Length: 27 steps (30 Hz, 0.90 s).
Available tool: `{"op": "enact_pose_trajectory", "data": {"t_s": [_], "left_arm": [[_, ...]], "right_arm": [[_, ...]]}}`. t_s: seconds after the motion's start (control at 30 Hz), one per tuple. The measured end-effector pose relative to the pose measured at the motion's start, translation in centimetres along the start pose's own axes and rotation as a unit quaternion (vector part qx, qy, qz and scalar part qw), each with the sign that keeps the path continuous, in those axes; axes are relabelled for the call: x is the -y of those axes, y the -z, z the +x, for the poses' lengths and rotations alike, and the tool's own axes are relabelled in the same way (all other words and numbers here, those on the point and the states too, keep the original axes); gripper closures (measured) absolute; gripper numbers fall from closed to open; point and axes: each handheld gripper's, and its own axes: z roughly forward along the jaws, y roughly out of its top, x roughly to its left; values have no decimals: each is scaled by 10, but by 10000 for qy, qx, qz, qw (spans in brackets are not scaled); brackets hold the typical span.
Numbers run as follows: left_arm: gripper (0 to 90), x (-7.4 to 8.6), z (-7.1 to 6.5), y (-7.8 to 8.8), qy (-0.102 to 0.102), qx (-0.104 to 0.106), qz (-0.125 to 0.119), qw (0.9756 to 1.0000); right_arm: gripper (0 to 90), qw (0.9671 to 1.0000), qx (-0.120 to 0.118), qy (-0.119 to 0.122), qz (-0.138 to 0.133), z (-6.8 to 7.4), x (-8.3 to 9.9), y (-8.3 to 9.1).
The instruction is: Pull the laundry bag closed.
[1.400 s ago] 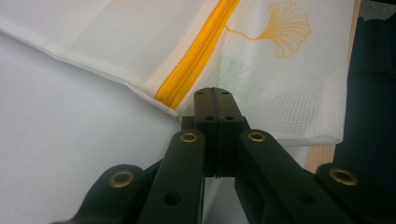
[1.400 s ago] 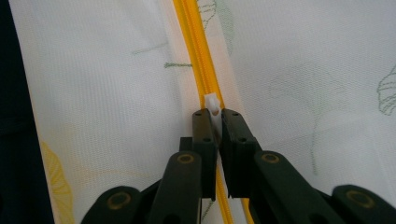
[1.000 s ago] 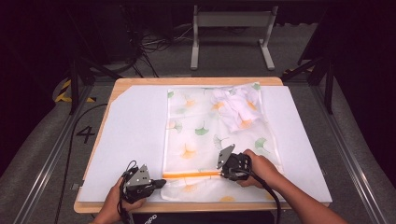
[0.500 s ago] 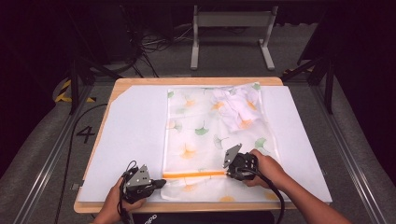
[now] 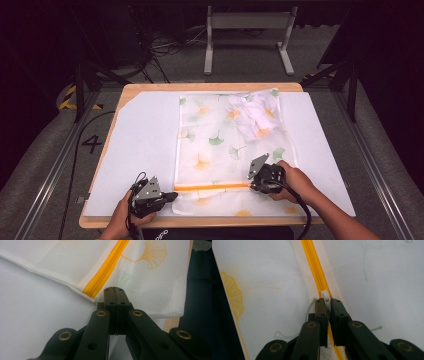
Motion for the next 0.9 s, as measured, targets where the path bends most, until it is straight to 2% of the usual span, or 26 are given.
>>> {"op": "enact_pose_trajectory", "data": {"t_s": [0.33,0.43,0.9], "left_arm": [[900,0,0,0,13,1,-2,10000],[900,0,0,0,4,1,-12,10000],[900,0,0,0,27,2,-4,10000]], "right_arm": [[846,9998,68,-170,-18,-4,17,7],[847,9995,148,-261,53,-4,23,9],[846,9984,231,-493,182,-13,51,21]]}}
